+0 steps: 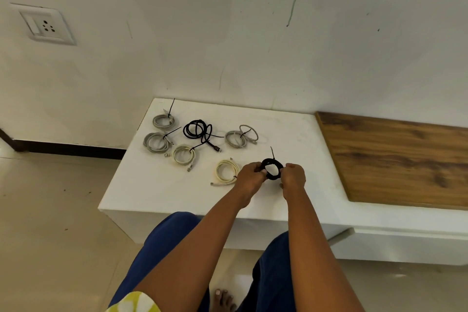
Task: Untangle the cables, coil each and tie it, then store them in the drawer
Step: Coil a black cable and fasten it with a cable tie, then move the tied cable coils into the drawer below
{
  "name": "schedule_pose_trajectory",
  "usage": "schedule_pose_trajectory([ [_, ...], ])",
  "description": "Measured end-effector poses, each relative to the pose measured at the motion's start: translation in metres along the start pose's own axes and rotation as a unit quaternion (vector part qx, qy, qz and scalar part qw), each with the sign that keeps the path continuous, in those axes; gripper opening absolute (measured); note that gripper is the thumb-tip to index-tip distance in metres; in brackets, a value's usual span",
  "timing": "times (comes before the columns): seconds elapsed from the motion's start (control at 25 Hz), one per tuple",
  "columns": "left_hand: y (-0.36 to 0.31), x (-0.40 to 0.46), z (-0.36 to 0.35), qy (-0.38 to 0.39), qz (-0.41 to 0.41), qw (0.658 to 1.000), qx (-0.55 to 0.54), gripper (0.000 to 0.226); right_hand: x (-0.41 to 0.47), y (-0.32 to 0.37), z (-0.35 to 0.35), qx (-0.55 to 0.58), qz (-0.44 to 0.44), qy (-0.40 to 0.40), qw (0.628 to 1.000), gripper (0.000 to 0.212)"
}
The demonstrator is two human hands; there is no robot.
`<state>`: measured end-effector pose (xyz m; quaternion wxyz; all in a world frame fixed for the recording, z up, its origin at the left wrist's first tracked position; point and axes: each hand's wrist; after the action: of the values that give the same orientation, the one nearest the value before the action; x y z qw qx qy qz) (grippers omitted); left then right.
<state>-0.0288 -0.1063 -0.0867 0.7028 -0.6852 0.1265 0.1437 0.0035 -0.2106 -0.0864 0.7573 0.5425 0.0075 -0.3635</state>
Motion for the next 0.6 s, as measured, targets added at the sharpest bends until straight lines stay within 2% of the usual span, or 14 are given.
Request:
schedule_pose_trajectory([
  [0.12,0.004,-0.002,0.003,0.036,-0.010,0.998,0.047,0.029,0.004,-0.004,0.001,-0.002,0.012,0.009,1.000,0.023],
  [0.24,0.006,-0.004,0.011,0.048,-0.023,0.996,0.070,0.031,0.003,-0.001,-0.003,-0.015,0.012,0.023,1.000,0.037],
  [0.36,0.008,-0.004,0.021,0.043,-0.026,0.995,0.086,0.037,-0.008,-0.001,0.000,-0.022,0.034,0.011,0.999,0.024],
  [0.44,0.008,-0.007,0.030,0.020,-0.014,0.998,0.058,0.040,-0.019,0.001,0.001,-0.054,0.057,0.002,0.997,0.035],
  [0.52,0.005,-0.010,0.042,-0.013,-0.018,1.000,0.022,0.036,-0.031,0.000,0.000,-0.115,0.121,-0.026,0.986,0.038],
  [0.6,0.003,-0.017,0.057,-0.062,-0.043,0.997,-0.006,0.026,-0.047,-0.003,-0.008,-0.163,0.227,-0.049,0.959,0.031],
])
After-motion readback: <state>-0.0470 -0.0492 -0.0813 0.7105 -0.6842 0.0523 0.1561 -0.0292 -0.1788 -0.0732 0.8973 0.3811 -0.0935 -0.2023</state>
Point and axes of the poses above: each hand's wrist, its own x-axis towards the middle knuckle, its own z-axis out of the back of the hand, y = z × x, and after that the axes turned 4 degrees about -y, right-handed
